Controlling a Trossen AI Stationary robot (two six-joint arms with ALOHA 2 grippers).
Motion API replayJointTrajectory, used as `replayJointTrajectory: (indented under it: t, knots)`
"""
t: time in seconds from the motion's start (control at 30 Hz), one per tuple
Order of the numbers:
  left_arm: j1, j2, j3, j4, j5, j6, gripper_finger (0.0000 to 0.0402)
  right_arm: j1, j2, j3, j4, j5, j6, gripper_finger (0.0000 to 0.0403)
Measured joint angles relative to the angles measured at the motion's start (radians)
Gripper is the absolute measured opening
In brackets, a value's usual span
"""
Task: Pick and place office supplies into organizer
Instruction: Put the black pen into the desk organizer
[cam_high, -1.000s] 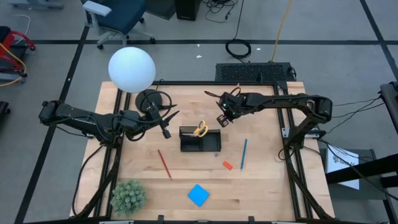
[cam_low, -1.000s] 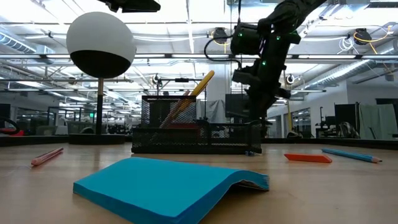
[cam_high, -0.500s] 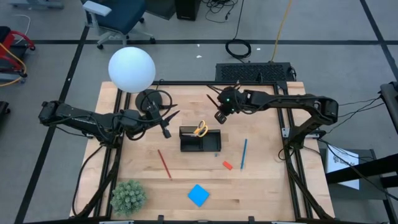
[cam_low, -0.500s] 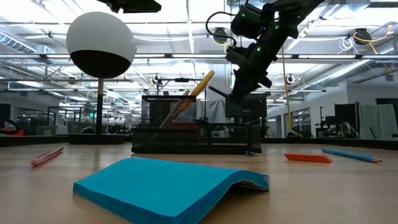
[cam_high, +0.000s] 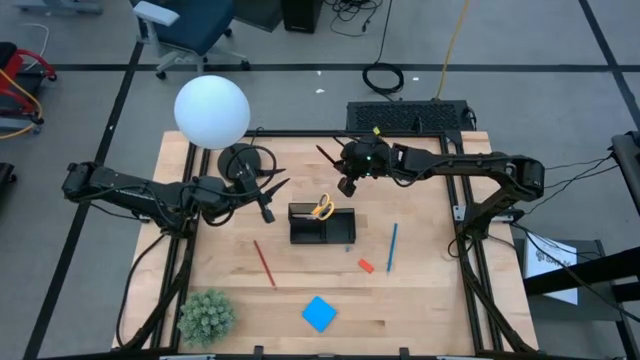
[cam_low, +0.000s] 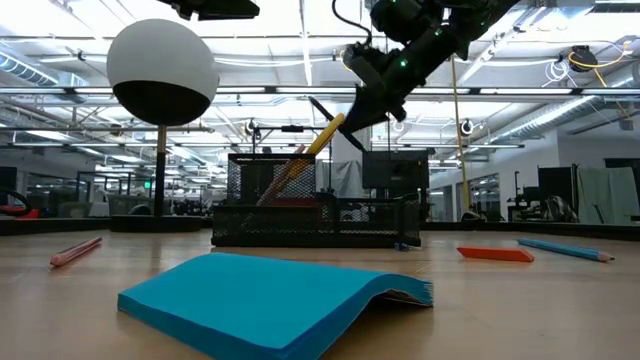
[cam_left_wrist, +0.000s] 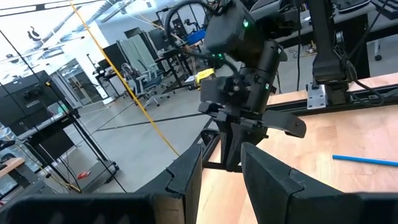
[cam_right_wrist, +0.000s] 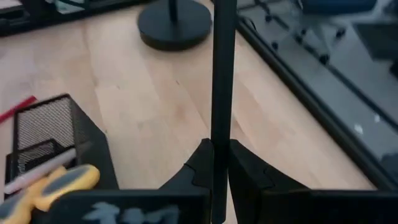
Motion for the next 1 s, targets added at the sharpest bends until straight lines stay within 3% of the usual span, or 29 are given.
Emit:
replayJointTrajectory:
  t: [0.47, 0.67, 1.0]
  knots:
    - [0.0, 0.0, 0.0, 0.015, 0.011, -0.265, 0.012, 0.122, 0.0, -0.012, 0.263, 0.001, -0.13, 0.0015]
    - [-0.014, 0.001, 0.0, 0.007, 0.113, -0.238, 0.012, 0.178, 0.0, -0.038, 0.354, 0.001, -0.156, 0.0015]
    - [-0.045, 0.001, 0.0, -0.033, 0.152, -0.165, 0.012, 0.28, -0.085, -0.164, 0.505, 0.051, -0.247, 0.0015]
